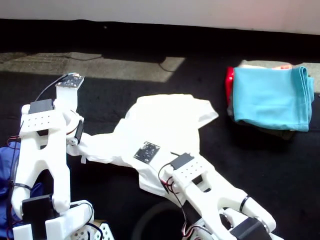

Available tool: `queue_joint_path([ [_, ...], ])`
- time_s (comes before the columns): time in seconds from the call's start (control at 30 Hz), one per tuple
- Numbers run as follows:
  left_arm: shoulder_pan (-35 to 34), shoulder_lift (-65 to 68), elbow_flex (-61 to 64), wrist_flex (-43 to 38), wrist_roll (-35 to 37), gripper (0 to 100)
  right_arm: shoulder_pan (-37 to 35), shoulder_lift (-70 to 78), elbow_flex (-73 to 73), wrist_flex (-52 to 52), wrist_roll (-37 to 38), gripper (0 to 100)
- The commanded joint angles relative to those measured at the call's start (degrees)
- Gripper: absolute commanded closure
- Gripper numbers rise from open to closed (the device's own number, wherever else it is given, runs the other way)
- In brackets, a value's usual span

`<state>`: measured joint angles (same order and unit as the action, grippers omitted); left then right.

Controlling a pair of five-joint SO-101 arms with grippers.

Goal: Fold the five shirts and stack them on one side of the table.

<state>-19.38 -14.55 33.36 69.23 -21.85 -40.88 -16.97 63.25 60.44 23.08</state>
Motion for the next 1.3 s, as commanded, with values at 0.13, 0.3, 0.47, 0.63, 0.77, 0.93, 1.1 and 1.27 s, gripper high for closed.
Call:
queue_joint_path([
  [0.13,-0.3,-1.7,-0.3,-0.2,0.0,99,0.5,3.6,0.5,0.0,-0.4,99.4],
  [0.3,-0.3,-1.7,-0.5,-0.2,0.0,99,2.2,-4.5,0.0,4.2,-0.3,99.2],
  [0.47,-0.1,-1.7,-0.6,-0.1,0.0,99,10.7,-17.9,-6.7,16.0,0.1,99.1],
  [0.63,0.0,-2.2,-0.7,2.5,0.2,99,17.7,-24.0,-12.6,19.6,6.6,99.1],
  [0.77,0.0,-2.2,-4.7,7.7,0.2,99,24.3,-24.6,-17.9,18.4,6.8,99.1],
  [0.93,0.0,-2.2,-17.6,17.7,0.3,99,32.7,-24.4,-26.7,15.8,6.4,99.1],
  [1.1,1.9,-2.2,-33.4,26.5,0.4,99,36.6,-24.1,-36.5,14.0,3.3,99.1],
  [1.27,6.8,-2.2,-47.1,31.8,3.0,99,37.1,-24.0,-45.7,6.5,2.6,99.2],
])
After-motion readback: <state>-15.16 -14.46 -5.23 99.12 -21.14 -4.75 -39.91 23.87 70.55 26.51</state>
